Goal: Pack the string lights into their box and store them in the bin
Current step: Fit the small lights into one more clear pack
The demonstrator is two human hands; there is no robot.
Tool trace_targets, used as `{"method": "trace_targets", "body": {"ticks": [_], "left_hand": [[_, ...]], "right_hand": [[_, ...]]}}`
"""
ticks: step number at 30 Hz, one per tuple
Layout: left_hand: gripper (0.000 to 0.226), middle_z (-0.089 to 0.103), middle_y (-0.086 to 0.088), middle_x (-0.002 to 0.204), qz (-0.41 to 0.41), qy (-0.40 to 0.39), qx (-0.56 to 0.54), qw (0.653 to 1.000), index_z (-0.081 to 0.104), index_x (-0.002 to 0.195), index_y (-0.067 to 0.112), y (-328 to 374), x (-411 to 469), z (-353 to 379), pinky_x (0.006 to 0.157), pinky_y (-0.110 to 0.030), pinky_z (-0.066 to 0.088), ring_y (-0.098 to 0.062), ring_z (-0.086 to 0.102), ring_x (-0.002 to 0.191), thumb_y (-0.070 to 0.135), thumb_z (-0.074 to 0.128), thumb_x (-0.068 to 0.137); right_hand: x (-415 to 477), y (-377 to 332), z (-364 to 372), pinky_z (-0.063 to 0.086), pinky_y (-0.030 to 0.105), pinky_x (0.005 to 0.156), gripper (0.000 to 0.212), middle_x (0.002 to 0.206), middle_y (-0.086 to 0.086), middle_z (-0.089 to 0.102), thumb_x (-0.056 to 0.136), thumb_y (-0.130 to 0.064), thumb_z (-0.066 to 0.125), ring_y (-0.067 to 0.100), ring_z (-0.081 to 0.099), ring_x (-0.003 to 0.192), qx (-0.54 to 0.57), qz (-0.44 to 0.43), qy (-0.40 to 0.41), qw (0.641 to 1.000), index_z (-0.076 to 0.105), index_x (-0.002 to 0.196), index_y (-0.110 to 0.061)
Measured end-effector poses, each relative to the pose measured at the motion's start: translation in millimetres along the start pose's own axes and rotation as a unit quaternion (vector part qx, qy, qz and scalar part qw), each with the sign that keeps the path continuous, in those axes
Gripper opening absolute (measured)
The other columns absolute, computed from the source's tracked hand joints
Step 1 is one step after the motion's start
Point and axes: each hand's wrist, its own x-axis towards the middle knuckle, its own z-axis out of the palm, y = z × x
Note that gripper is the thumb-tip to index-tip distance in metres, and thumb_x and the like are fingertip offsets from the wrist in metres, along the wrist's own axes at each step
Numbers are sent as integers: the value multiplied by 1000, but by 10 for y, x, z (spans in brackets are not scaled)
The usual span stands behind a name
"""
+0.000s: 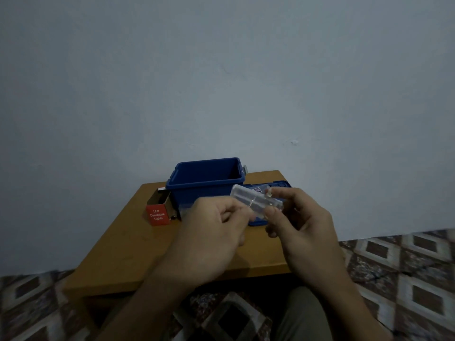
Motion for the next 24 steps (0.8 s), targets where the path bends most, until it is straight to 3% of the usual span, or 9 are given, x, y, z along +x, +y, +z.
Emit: {"method": "trace_targets", "body": {"ticks": [4, 9, 12, 15, 24], "left_hand": [[20, 58, 2, 57, -36, -1, -75, 997, 72, 90, 19, -66, -31, 93, 49, -20, 32, 1, 43, 40, 29, 57, 99], [17, 47, 2, 53, -90, -24, -204, 974, 66, 113, 20, -114, 10, 91, 38, -15, 29, -2, 36, 37, 25, 56, 100], [18, 43, 0, 53, -87, -35, -233, 968, 66, 113, 15, -149, 43, 39, 37, -19, 24, -6, 29, 38, 21, 56, 100], [17, 42, -1, 54, -78, -41, -245, 965, 66, 112, 11, -202, 59, 4, 38, -20, 22, -7, 28, 39, 18, 57, 99], [26, 39, -3, 58, -103, -102, -314, 938, 68, 121, 18, -291, 76, -15, 39, -21, 16, -8, 23, 40, 17, 57, 97]], "right_hand": [[3, 17, 0, 57, 36, 64, 18, 74, -1, 65, 94, -19, 65, 21, 65, 67, 24, 6, 20, 1000, 66, 108, -30], [3, 13, -2, 56, 25, 65, 19, 75, 2, 63, 94, -14, 65, 21, 69, 69, 89, 44, 26, 995, 67, 111, -22], [28, 4, -51, 57, 29, 66, 26, 80, 15, 61, 91, -14, 67, 26, 69, 69, 169, 96, -30, 981, 67, 116, -18], [56, -10, -95, 58, 35, 68, 38, 84, 17, 58, 87, -13, 68, 31, 67, 70, 245, 151, -100, 952, 64, 125, -14], [75, -41, -135, 60, 35, 65, 35, 87, 22, 60, 82, -9, 70, 32, 68, 69, 266, 176, -139, 937, 70, 116, -16]]}}
